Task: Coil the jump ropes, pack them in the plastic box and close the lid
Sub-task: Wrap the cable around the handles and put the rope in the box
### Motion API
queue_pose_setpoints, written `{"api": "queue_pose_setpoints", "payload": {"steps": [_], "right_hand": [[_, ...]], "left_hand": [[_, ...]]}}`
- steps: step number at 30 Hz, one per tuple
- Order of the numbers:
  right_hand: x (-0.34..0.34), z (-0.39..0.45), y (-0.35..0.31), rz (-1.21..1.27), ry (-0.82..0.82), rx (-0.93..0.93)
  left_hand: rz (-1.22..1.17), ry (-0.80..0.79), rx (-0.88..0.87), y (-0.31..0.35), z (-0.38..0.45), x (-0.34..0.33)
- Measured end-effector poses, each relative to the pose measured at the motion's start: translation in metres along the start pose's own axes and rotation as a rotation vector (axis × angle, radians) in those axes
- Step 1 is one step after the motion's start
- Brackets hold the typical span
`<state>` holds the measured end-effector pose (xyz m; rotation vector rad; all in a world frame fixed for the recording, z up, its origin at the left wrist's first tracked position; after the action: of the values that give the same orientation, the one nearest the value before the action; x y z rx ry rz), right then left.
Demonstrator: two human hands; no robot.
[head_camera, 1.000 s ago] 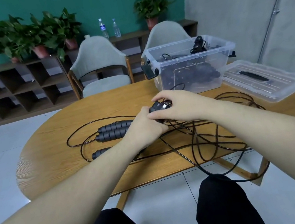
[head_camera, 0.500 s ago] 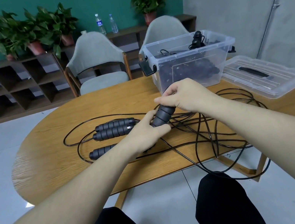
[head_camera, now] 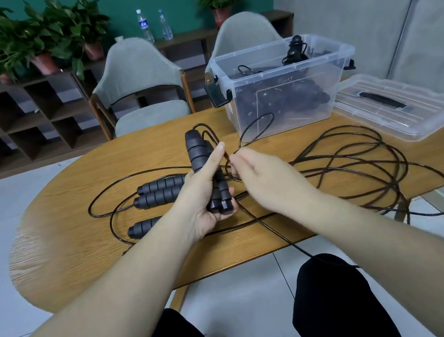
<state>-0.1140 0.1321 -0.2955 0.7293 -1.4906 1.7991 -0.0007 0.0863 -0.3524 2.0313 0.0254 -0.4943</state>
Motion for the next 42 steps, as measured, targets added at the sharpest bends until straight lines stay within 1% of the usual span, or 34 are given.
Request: {"api": "queue_pose_setpoints", "payload": {"steps": [2,4,6,7,9,12,14,16,20,23,25,27,29,31,32,34,35,36,39,40,42], "right_hand": [[-0.009,-0.011,-0.009,-0.19,0.032,0.09],[-0.012,-0.019,-0.016,-0.325,0.088,0.174],[-0.012,-0.025,-0.017,-0.401,0.108,0.226],[-0.012,-0.026,-0.015,-0.401,0.092,0.238],[-0.018,-0.026,-0.008,-0.344,0.029,0.234],[-0.023,-0.021,0.011,-0.193,-0.041,0.167],[-0.025,-0.019,0.021,-0.188,-0.093,0.155],[-0.028,-0.02,0.033,-0.121,-0.178,0.14],[-0.033,-0.024,0.04,0.148,-0.308,0.116],[-0.03,-0.025,0.044,0.147,-0.417,0.138],[-0.024,-0.024,0.049,0.076,-0.473,0.131],[-0.016,-0.018,0.057,-0.011,-0.487,0.105],[-0.011,-0.011,0.058,-0.067,-0.509,0.14],[-0.005,-0.004,0.052,-0.101,-0.548,0.187],[-0.003,-0.002,0.051,-0.153,-0.586,0.198],[0.003,0.005,0.047,-0.369,-0.615,0.246],[0.007,0.009,0.048,-0.486,-0.599,0.244],[0.011,0.014,0.048,-0.549,-0.566,0.236],[0.027,0.026,0.046,-0.539,-0.469,0.183],[0.031,0.028,0.046,-0.524,-0.455,0.169],[0.038,0.029,0.037,-0.45,-0.405,0.16]], "left_hand": [[0.005,-0.013,0.009,-0.004,0.0,-0.005],[0.015,-0.006,0.017,-0.007,0.0,-0.007],[0.033,0.0,0.029,-0.011,0.002,-0.009],[0.036,0.005,0.036,-0.012,0.003,-0.009],[-0.008,0.012,0.042,-0.011,0.004,-0.007],[-0.098,-0.024,0.057,-0.005,0.004,-0.005],[-0.114,-0.067,0.068,-0.002,0.001,-0.004],[-0.077,-0.133,0.073,-0.001,-0.001,-0.005],[-0.01,-0.277,0.085,-0.003,-0.009,-0.009],[0.084,-0.389,0.039,-0.002,-0.016,-0.014],[0.215,-0.479,0.001,0.002,-0.023,-0.018],[0.426,-0.538,-0.021,0.004,-0.032,-0.021],[0.701,-0.577,-0.068,0.007,-0.04,-0.027],[1.034,-0.593,-0.142,0.009,-0.044,-0.035],[1.218,-0.574,-0.171,0.009,-0.044,-0.038],[1.525,-0.519,-0.21,0.009,-0.041,-0.04],[1.615,-0.499,-0.228,0.01,-0.04,-0.04],[1.685,-0.481,-0.251,0.01,-0.039,-0.041],[1.944,-0.416,-0.314,0.009,-0.034,-0.038],[2.022,-0.375,-0.327,0.009,-0.032,-0.035],[2.074,-0.238,-0.367,0.011,-0.026,-0.03]]}}
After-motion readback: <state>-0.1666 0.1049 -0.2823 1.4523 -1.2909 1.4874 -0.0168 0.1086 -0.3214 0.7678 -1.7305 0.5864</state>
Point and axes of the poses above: each hand's wrist, its own z-axis towards the middle knuckle, its own x-axis out of the back of the hand, y = z × x, the point moved 7 cm from there along z, towards the middle knuckle, and after that the axes turned 2 degrees about -y, right-handed, at the moved point
